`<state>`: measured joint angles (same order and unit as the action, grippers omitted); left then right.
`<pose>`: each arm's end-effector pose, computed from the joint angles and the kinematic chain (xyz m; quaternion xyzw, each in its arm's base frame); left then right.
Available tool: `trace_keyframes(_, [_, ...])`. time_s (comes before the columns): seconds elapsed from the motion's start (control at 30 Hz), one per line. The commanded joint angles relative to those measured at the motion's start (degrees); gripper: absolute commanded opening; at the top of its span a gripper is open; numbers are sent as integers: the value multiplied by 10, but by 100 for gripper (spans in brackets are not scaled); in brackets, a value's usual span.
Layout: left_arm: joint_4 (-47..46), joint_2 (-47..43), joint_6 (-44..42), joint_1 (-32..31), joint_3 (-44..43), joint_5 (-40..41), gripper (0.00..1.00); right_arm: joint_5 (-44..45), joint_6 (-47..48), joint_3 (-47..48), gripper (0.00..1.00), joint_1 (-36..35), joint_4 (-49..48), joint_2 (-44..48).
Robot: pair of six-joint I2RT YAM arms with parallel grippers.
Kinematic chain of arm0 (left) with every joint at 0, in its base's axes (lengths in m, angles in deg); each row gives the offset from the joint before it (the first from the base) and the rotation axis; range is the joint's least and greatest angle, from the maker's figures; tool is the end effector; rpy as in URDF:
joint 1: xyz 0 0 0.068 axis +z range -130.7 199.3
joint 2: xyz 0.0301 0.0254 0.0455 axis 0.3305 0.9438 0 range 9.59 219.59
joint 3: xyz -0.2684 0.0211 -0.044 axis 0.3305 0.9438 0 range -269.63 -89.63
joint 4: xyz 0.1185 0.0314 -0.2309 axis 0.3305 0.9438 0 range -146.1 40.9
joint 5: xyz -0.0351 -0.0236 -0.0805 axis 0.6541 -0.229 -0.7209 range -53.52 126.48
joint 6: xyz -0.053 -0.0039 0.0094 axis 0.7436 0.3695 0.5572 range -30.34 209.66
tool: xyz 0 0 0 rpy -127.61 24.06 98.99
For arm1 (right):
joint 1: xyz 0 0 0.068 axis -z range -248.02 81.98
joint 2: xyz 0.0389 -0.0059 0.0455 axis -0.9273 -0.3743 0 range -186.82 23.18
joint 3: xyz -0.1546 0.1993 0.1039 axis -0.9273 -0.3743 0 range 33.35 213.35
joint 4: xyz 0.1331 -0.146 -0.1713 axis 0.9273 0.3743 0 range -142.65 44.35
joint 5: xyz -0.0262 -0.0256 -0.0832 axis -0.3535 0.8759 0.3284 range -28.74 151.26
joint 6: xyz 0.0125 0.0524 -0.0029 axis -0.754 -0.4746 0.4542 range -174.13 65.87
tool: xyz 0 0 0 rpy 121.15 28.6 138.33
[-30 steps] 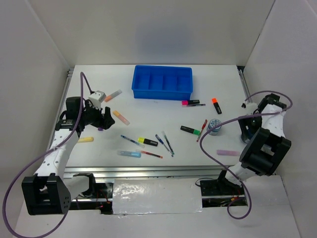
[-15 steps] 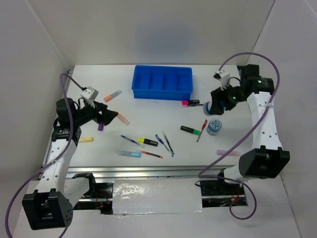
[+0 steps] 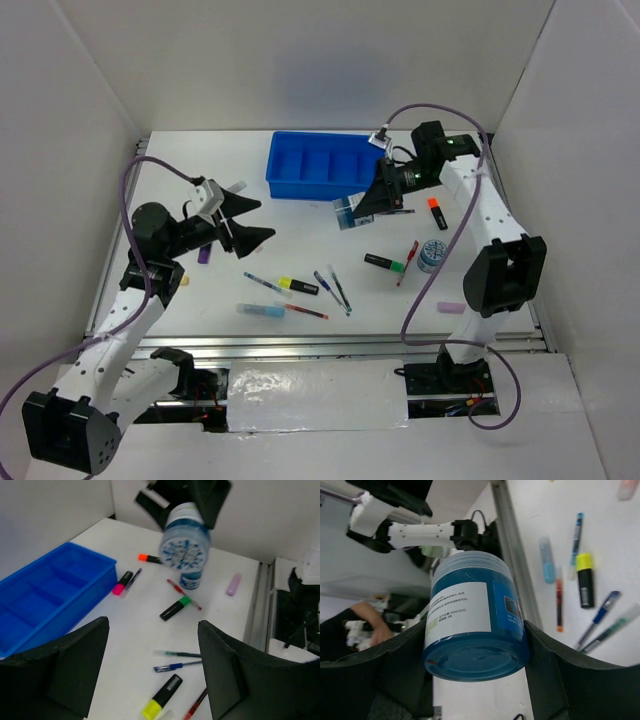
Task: Sort the stationery into containers
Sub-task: Pick up the stationery from the corner of the board.
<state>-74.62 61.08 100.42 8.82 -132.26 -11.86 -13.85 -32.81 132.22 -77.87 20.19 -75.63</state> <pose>0.1950 -0.0631 0.3579 0.3114 0.5892 -0.3880 0.6366 0.3193 0.0904 0.3552 -0.2986 0.7305 0.5878 0.1784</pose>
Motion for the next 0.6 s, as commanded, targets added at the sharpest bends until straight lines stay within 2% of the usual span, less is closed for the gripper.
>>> trace_keyframes(0.0, [-69,9,0,-51,-7,13,83,-216,-18,20,0,-24,-10,-19])
trace_keyframes(0.03, [-72,11,-2,-64,-10,19,83,-217,29,39,0,-34,48,-31])
trace_keyframes(0.1, [-66,13,-35,-109,-12,59,83,-217,71,61,0,-44,86,-43])
trace_keyframes(0.17, [-57,13,-79,-150,-9,118,84,-217,30,52,0,-55,53,-33])
trace_keyframes(0.23, [-58,17,-101,-186,-4,147,84,-218,19,55,0,-63,49,-34])
trace_keyframes(0.27, [-63,19,-141,-195,-3,153,84,-218,16,56,0,-70,49,-34])
trace_keyframes(0.47, [-93,41,-183,-261,7,235,88,-219,-7,49,0,-86,30,-27])
trace_keyframes(0.57, [-107,52,-192,-277,11,264,94,-219,-28,43,0,-94,13,-17])
